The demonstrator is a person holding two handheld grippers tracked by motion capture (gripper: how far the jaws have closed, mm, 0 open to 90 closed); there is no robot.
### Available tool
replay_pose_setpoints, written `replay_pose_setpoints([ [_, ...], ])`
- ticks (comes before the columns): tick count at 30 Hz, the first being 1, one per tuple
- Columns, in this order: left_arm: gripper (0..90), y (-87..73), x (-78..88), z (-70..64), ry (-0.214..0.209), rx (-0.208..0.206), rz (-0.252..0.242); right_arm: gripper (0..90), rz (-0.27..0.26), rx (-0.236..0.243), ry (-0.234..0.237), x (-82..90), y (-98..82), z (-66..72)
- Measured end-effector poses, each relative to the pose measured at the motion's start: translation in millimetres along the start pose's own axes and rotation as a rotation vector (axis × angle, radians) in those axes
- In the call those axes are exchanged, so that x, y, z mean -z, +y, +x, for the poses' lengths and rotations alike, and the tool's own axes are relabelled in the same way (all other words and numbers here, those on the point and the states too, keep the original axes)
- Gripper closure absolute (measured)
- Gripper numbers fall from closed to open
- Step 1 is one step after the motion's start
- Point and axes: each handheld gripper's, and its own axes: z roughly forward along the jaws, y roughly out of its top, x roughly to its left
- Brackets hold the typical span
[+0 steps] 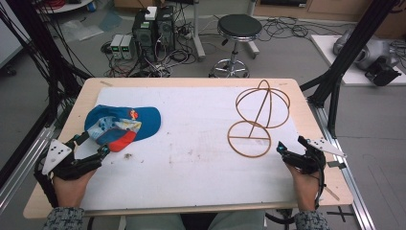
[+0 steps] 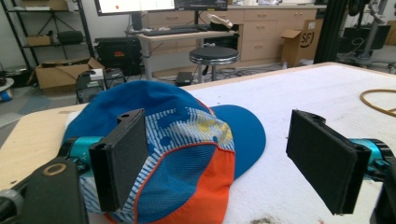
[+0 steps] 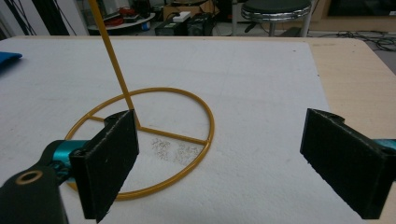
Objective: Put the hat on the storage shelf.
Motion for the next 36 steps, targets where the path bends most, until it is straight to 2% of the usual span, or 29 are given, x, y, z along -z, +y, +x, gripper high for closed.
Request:
replay_pose_setpoints([
  [3, 21.2, -0.6, 0.9, 0.6, 0.006, 0.001, 0.001, 10.6, 0.002, 0.008, 0.000, -0.1, 0.2, 0.8],
  [7, 21.3, -1.5, 1.4, 0.8, 0.003, -0.003, 0.013, 10.5, 0.001, -0.008, 0.000, -0.4, 0.3, -0.4],
  [16, 21.8, 5.0, 4.4, 6.4, -0.020, -0.002, -0.020, 10.6, 0.006, -0.008, 0.009, -3.3, 0.9, 2.5],
  [23, 21.9, 16.8, -2.0, 19.2, -0.010, -0.017, -0.034, 10.6, 0.012, -0.008, 0.014, -4.1, 0.7, 2.2],
  [26, 24.1, 20.5, -7.6, 31.5, -0.007, 0.003, -0.032, 10.5, 0.010, -0.013, 0.012, -3.1, 0.7, 2.3],
  [27, 25.7, 20.5, -7.6, 31.5, -0.007, 0.003, -0.032, 10.5, 0.010, -0.013, 0.012, -3.1, 0.7, 2.3],
  [30, 26.4, 21.2, -11.8, 40.6, 0.013, 0.042, -0.058, 10.6, 0.008, -0.014, 0.011, -1.8, 0.4, 1.7],
  [33, 26.1, 24.1, -19.0, 46.6, 0.041, 0.022, -0.059, 10.5, 0.009, -0.015, 0.009, -0.9, 0.1, 0.9],
  [36, 26.1, 26.5, -27.6, 51.4, 0.055, 0.029, -0.082, 10.5, 0.007, -0.022, 0.007, -0.5, -0.1, 0.6],
])
